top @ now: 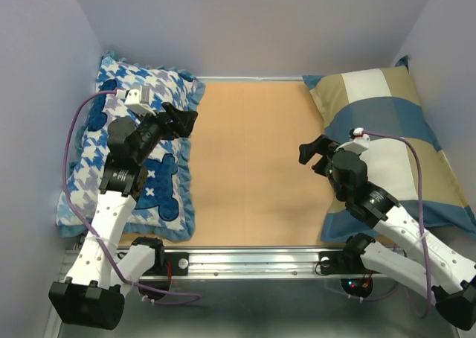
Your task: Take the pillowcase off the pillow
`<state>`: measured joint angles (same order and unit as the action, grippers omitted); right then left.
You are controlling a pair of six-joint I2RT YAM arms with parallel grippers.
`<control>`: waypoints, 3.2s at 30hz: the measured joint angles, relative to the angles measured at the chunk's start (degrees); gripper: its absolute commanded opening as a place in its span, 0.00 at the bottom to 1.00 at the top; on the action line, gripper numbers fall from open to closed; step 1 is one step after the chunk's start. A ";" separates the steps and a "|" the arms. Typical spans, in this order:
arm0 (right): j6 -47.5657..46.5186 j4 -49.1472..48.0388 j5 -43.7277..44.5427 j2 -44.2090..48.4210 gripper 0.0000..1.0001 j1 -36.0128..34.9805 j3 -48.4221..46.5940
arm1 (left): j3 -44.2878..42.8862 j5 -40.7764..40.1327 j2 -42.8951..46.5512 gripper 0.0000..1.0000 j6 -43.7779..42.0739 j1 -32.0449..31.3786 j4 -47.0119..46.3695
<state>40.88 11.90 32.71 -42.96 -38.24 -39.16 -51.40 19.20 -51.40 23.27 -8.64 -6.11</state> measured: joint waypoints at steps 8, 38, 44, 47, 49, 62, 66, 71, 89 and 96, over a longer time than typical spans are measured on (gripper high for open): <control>-3.26 8.59 2.51 -10.25 1.00 0.00 -7.54 | -0.07 -0.50 0.39 0.99 -2.51 -2.38 1.33; -15.06 25.38 23.80 -55.67 1.00 31.47 -40.09 | -4.46 -6.12 -9.07 0.99 -4.81 -17.92 6.08; -13.86 24.65 21.88 -58.14 0.20 31.36 -40.09 | -4.04 -7.41 -9.18 0.99 -4.70 -17.94 5.92; -13.55 23.41 19.37 -58.25 0.01 31.47 -39.95 | -3.48 -10.69 -9.16 0.99 -3.69 -17.94 6.19; -13.66 22.86 17.44 -57.83 0.01 31.47 -39.76 | -3.48 -11.80 -9.16 0.99 -3.10 -17.92 6.40; -14.53 22.73 -1.73 -44.13 0.01 24.33 -38.75 | -3.41 -16.52 -11.56 0.99 3.85 -17.94 2.67; -14.03 22.29 -9.42 -41.53 0.01 15.78 -38.75 | -2.54 -16.92 -13.44 0.99 6.29 -17.94 -1.99; -12.52 20.22 -20.52 -37.22 0.01 12.13 -37.64 | -0.33 -16.22 -17.55 0.99 8.46 -17.94 -7.08; -10.73 20.28 -34.18 -34.29 0.00 13.42 -36.79 | 8.74 -11.10 -28.26 0.00 11.93 -19.91 -27.54; -10.64 20.35 -34.86 -33.20 0.01 13.49 -36.85 | 8.61 -18.69 -18.49 0.00 7.52 -24.85 -19.06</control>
<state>30.24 32.25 -2.15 -76.16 -24.75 -76.01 -42.78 0.51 -69.89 30.79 -33.50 -25.17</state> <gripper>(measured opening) 0.041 0.041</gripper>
